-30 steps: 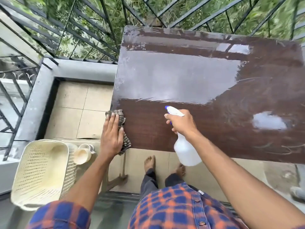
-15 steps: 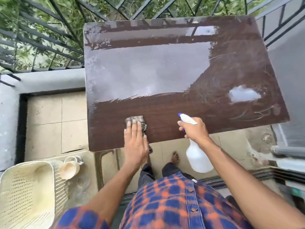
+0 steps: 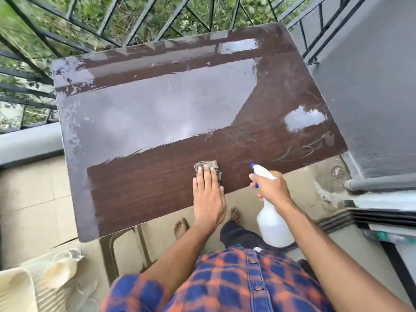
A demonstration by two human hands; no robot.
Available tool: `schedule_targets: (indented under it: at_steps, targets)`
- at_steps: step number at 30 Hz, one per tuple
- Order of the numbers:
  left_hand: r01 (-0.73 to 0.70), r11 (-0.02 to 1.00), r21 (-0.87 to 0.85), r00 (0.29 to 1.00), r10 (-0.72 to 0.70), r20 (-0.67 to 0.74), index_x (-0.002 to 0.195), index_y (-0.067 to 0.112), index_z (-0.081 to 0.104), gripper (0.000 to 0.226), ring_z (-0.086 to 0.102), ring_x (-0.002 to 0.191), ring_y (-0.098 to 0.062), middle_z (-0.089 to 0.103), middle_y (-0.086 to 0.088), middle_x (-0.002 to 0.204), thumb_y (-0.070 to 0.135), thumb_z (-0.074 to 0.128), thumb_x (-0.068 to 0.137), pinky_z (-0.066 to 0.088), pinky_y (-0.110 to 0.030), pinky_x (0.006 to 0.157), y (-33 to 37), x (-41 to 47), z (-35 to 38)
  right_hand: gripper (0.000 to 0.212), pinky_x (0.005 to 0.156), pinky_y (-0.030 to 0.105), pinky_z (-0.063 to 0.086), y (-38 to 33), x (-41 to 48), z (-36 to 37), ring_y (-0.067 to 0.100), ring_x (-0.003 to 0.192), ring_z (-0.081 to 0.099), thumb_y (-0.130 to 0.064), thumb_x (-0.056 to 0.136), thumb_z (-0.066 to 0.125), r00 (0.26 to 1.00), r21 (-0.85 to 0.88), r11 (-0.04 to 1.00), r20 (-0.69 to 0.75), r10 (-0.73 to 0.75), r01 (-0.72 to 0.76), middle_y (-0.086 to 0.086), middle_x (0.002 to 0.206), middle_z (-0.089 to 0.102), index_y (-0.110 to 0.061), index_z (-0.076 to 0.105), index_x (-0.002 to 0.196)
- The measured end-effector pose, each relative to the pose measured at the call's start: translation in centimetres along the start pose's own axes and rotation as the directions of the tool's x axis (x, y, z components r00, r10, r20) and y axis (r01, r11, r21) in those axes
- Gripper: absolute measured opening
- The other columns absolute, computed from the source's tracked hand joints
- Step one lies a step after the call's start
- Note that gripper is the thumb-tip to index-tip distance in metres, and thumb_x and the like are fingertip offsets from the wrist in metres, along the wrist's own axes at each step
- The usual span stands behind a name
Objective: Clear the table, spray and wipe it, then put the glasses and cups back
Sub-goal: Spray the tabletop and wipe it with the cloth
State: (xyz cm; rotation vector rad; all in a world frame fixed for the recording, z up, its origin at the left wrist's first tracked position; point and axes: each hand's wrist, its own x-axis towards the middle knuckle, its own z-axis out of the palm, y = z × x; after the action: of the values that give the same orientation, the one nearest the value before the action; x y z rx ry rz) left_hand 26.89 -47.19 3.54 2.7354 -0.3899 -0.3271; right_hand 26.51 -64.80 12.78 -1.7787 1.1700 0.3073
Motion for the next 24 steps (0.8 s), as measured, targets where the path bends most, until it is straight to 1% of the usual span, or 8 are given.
schedule_targets:
  at_steps: [3,7,9,11,16,18,21,24]
  targets:
    - [0.044,0.999,-0.027,0.999,-0.045,-0.008,0.153,0.003,0.033,0.060,0.020,0.150,-0.035,0.028,-0.019,0.160,0.029,0.033,0.099,0.019,-0.050,0.121,2.0,1.1,0.3,0.012,0.060,0.036,0.050,-1.0,2.0,-0.7,0.022,0.057,0.059,-0.026,0.089,0.076,0.999,-0.054,0.998,0.035,-0.026,0.028,0.003,0.073,0.077,-0.014,0.078,0.086]
    - [0.109,0.994,-0.009,0.993,-0.109,-0.039,0.154,0.005,0.032,0.059,0.019,0.151,-0.033,0.028,-0.016,0.161,0.031,0.030,0.101,0.018,-0.050,0.122,3.1,2.3,0.7,0.014,0.068,0.038,0.061,-3.1,4.4,-2.0,0.018,0.057,0.066,-0.032,0.087,0.075,0.990,-0.154,0.981,0.099,-0.100,0.115,-0.005,0.069,0.077,-0.021,0.077,0.079]
    - [0.126,0.992,0.007,0.991,-0.125,-0.048,0.154,0.005,0.032,0.059,0.020,0.150,-0.033,0.029,-0.016,0.161,0.031,0.030,0.101,0.018,-0.050,0.121,2.9,2.7,0.8,0.019,0.064,0.035,0.059,-4.5,5.1,-2.3,0.017,0.048,0.062,-0.033,0.088,0.074,0.985,-0.176,0.974,0.121,-0.122,0.142,-0.006,0.068,0.076,-0.017,0.078,0.078]
    - [0.151,0.988,0.017,0.986,-0.150,-0.072,0.153,0.006,0.033,0.059,0.022,0.150,-0.033,0.030,-0.016,0.160,0.032,0.031,0.100,0.020,-0.050,0.120,3.6,4.2,0.9,0.026,0.065,0.038,0.061,-6.2,6.8,-3.0,0.017,0.044,0.060,-0.037,0.085,0.074,0.978,-0.196,0.967,0.157,-0.136,0.166,-0.002,0.067,0.076,-0.014,0.078,0.076]
    - [0.181,0.982,0.049,0.981,-0.177,-0.082,0.153,0.006,0.032,0.060,0.022,0.150,-0.033,0.030,-0.017,0.160,0.033,0.031,0.099,0.024,-0.052,0.119,3.5,9.2,-0.3,0.029,0.079,0.048,0.065,-10.7,9.0,-2.5,0.027,0.056,0.068,-0.043,0.079,0.070,0.955,-0.209,0.950,0.236,-0.182,0.232,0.004,0.071,0.079,-0.014,0.076,0.080]
    - [0.190,0.980,0.052,0.978,-0.185,-0.094,0.154,0.006,0.028,0.060,0.018,0.151,-0.033,0.026,-0.016,0.162,0.033,0.031,0.100,0.021,-0.052,0.120,3.1,11.9,-1.2,0.028,0.082,0.049,0.065,-12.7,9.6,-1.9,0.032,0.069,0.074,-0.043,0.078,0.071,0.950,-0.218,0.945,0.250,-0.188,0.244,0.004,0.076,0.080,-0.015,0.073,0.079]
    - [0.200,0.979,0.051,0.975,-0.194,-0.107,0.155,0.006,0.027,0.062,0.016,0.152,-0.033,0.025,-0.015,0.163,0.034,0.028,0.100,0.020,-0.052,0.121,2.2,16.6,-2.5,0.032,0.085,0.051,0.064,-15.4,10.9,-0.6,0.038,0.086,0.077,-0.049,0.067,0.067,0.948,-0.207,0.947,0.257,-0.189,0.245,0.005,0.087,0.081,-0.018,0.072,0.075]
    - [0.188,0.981,0.046,0.977,-0.181,-0.115,0.155,0.005,0.025,0.063,0.014,0.152,-0.033,0.022,-0.015,0.163,0.035,0.026,0.099,0.018,-0.052,0.121,0.6,21.6,-3.9,0.034,0.086,0.050,0.065,-18.2,12.4,1.1,0.039,0.091,0.077,-0.052,0.063,0.065,0.945,-0.192,0.949,0.262,-0.197,0.251,0.007,0.096,0.081,-0.021,0.070,0.076]
